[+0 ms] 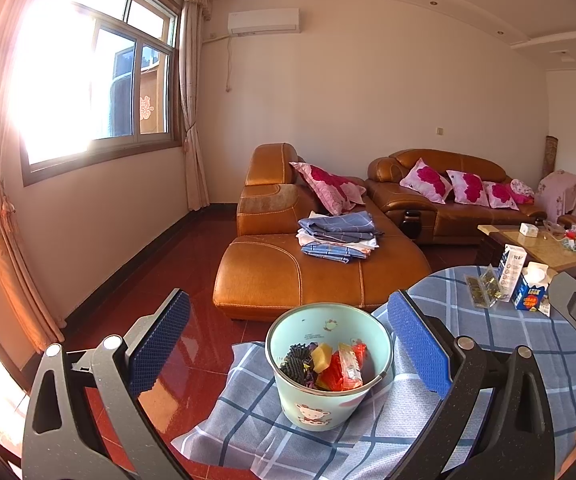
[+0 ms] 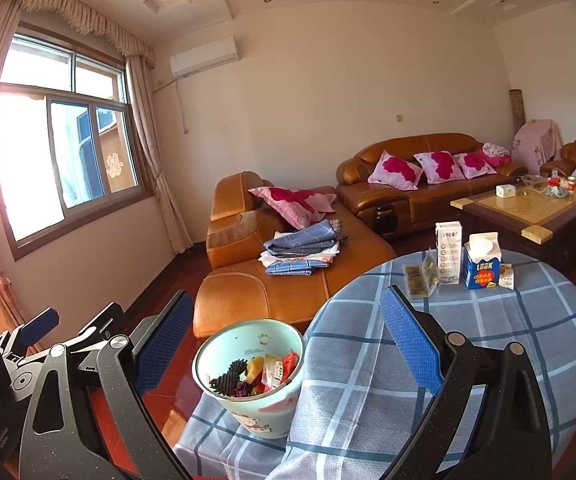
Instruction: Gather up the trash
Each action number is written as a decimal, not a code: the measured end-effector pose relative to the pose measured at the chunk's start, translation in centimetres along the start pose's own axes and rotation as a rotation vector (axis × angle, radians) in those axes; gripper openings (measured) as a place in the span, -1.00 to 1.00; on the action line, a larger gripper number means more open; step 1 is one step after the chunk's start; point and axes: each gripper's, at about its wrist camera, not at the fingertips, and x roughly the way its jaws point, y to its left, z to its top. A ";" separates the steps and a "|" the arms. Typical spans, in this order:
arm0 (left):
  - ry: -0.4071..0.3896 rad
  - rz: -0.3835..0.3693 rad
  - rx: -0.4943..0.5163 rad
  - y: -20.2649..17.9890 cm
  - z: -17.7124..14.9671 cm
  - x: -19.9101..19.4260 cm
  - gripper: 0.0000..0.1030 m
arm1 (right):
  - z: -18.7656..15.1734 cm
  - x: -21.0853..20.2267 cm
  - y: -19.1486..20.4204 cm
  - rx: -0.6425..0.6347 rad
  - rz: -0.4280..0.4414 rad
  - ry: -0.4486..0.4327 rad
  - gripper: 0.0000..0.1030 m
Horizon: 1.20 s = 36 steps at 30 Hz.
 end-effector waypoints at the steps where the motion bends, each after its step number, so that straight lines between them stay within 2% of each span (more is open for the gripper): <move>1: 0.000 0.000 0.000 0.0 0.0 0.0 0.88 | 0.0 0.0 0.0 -0.001 0.000 -0.001 0.81; 18: -0.003 -0.001 0.000 0.0 -0.1 0.1 0.88 | -0.1 -0.1 0.0 0.008 -0.001 0.000 0.81; 26: -0.042 -0.006 0.005 -0.3 -0.1 -0.3 0.88 | -0.2 -0.2 -0.2 0.010 -0.004 0.006 0.81; 30: -0.041 0.018 0.028 -0.7 -0.1 -0.1 0.88 | -0.2 -0.2 -0.3 0.009 -0.007 0.005 0.81; 36: -0.035 0.026 0.012 -0.5 0.0 -0.1 0.88 | -0.1 -0.3 -0.5 0.011 -0.010 0.001 0.81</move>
